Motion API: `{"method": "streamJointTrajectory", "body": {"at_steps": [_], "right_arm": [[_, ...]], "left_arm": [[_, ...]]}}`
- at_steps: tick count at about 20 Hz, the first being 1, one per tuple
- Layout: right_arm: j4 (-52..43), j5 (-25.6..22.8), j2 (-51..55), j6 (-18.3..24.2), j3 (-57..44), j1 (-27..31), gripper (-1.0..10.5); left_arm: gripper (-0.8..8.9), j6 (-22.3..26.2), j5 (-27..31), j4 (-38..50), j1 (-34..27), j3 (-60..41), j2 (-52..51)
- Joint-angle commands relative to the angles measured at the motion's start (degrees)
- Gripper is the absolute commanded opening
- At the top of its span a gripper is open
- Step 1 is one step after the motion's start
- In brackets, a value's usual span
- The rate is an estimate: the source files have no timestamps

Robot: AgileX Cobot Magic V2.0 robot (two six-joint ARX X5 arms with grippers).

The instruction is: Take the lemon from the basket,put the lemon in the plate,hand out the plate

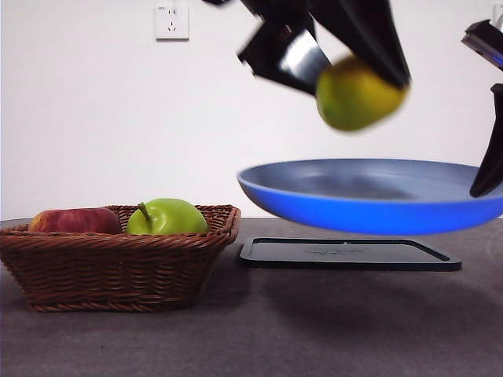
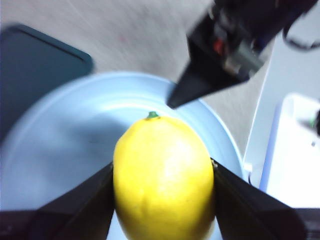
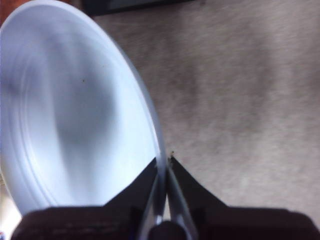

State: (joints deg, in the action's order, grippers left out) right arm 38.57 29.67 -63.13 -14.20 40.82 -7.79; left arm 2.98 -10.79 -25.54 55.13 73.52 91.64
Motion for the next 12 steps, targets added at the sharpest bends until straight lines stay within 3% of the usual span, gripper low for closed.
{"method": "streamJointTrajectory", "body": {"at_steps": [1, 9, 12], "right_arm": [[-0.07, 1.92, -0.24, -0.35, 0.61, -0.11, 0.0], [0.94, 1.95, -0.24, -0.35, 0.61, -0.11, 0.0], [0.94, 1.92, -0.24, -0.74, 0.61, -0.11, 0.0]], "left_arm": [[1.93, 0.31, 0.42, 0.35, 1.44, 0.87, 3.04], [3.79, 0.31, 3.10, -1.31, 2.01, 0.87, 5.84], [3.89, 0.24, 3.17, -1.29, 2.01, 0.87, 5.84]]}}
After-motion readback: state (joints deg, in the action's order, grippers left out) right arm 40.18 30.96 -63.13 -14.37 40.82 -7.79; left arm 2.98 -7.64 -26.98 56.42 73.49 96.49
